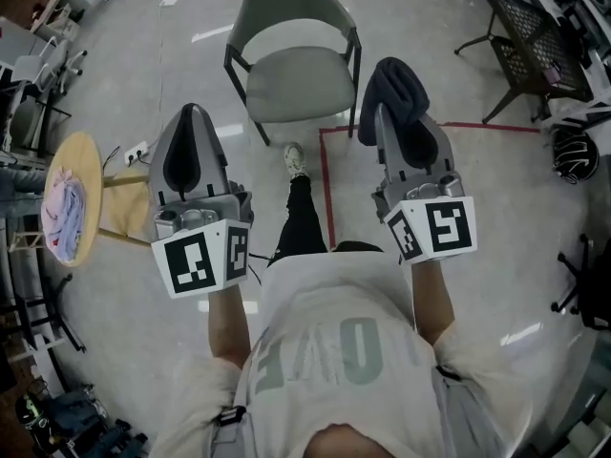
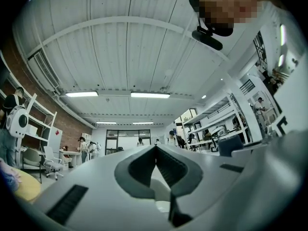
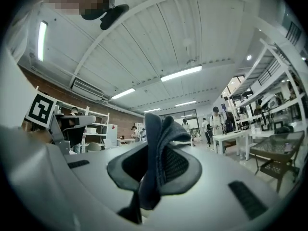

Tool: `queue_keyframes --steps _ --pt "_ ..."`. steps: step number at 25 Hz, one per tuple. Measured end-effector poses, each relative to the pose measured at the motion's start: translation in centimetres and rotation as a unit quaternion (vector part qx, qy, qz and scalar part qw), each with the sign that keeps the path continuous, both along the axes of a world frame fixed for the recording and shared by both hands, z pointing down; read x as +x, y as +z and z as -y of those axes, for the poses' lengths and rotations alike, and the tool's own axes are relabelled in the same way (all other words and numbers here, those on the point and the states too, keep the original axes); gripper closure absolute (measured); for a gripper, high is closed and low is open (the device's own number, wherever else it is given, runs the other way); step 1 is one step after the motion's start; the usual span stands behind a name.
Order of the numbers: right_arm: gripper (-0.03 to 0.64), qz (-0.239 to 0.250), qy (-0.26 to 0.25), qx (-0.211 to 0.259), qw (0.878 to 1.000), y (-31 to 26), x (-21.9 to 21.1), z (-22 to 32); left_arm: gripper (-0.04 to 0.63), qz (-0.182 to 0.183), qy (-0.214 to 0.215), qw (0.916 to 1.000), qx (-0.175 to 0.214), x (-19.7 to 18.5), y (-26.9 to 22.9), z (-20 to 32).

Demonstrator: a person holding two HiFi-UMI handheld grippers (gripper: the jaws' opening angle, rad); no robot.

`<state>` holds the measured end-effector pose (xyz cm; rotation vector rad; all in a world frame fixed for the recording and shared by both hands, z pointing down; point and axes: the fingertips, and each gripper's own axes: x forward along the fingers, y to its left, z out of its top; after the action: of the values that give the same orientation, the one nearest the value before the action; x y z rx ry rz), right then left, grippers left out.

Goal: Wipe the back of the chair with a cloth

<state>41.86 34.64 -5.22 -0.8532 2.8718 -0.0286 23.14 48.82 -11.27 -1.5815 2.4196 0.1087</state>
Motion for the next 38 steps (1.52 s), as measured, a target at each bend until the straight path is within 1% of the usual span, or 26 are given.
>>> queue_keyframes --steps 4,8,13,17,21,24,26,29,34,38 --pt "0.557 -0.002 0.003 0.005 1.0 0.7 -3.5 3.4 0.58 -0.006 0.014 0.9999 0.006 -3.2 1.0 4.3" --pt "0.557 -0.012 -0.002 0.014 1.0 0.1 -8.5 7.3 0.58 -0.014 0.025 0.9996 0.0 -7.9 1.1 9.6" --pt "0.557 -0.018 0.008 0.037 0.999 -2.4 -16.9 14.1 0.58 -0.005 0.054 0.9985 0.006 -15.6 -0.4 17.9" --pt "0.557 -0.019 0.016 0.048 0.999 -4.4 -24.3 19.9 0.58 0.013 0.078 0.9969 0.006 -21.7 -1.7 24.5" --pt "0.557 -0.022 0.02 0.059 0.998 -5.8 -30.5 25.0 0.58 0.006 0.087 0.9962 0.006 -27.2 -2.0 30.1" --pt "0.557 -0.026 0.023 0.062 0.997 -6.0 -34.1 27.4 0.58 0.003 0.094 0.9956 0.003 -30.5 -1.4 33.1" --pt "0.557 -0.029 0.025 0.06 0.997 -5.7 -35.7 28.6 0.58 -0.004 0.1 0.995 0.001 -31.9 -0.8 35.0" --pt "0.557 -0.038 0.026 0.051 0.998 -4.9 -36.8 30.4 0.58 -0.017 0.107 0.9941 -0.005 -32.6 0.0 37.2" --pt "0.557 -0.04 0.018 0.044 0.998 -4.5 -37.0 32.7 0.58 -0.034 0.114 0.9929 -0.007 -31.9 0.3 40.3" --pt "0.557 -0.037 0.004 0.039 0.999 -4.2 -37.1 33.7 0.58 -0.033 0.111 0.9932 -0.01 -31.0 0.3 41.5"
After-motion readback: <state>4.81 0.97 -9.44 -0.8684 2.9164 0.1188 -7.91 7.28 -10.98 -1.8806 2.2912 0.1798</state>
